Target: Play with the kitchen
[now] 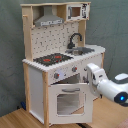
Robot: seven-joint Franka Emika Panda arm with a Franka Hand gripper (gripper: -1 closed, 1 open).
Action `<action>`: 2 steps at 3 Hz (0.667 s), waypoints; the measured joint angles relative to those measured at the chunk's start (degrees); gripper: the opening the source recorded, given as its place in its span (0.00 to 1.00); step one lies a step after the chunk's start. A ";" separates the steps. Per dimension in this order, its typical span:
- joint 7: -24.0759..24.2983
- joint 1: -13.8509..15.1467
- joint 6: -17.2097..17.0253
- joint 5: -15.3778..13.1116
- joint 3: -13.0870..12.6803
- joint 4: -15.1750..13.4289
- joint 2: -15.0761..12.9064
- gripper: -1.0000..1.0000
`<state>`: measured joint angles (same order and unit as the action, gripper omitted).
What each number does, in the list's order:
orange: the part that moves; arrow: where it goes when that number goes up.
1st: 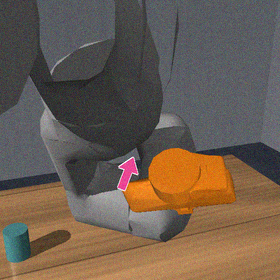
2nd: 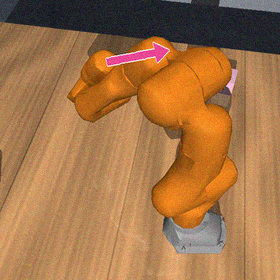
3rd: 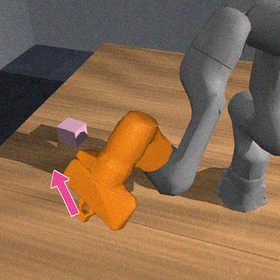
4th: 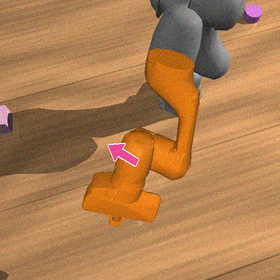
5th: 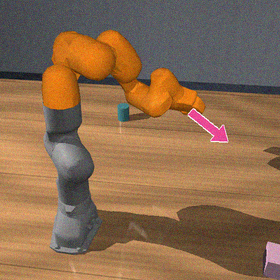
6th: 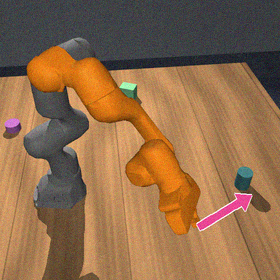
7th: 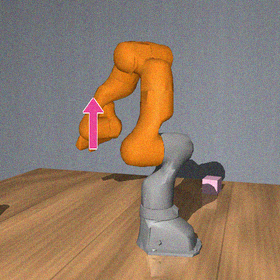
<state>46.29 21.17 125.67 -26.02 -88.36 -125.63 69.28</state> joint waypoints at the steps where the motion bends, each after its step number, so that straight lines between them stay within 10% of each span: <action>1: -6.17 -1.58 0.00 -0.35 3.87 0.17 0.01 1.00; 2: -11.88 -2.54 -0.03 -0.55 6.12 0.28 0.01 1.00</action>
<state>34.41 18.63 125.64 -26.57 -82.24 -125.35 69.29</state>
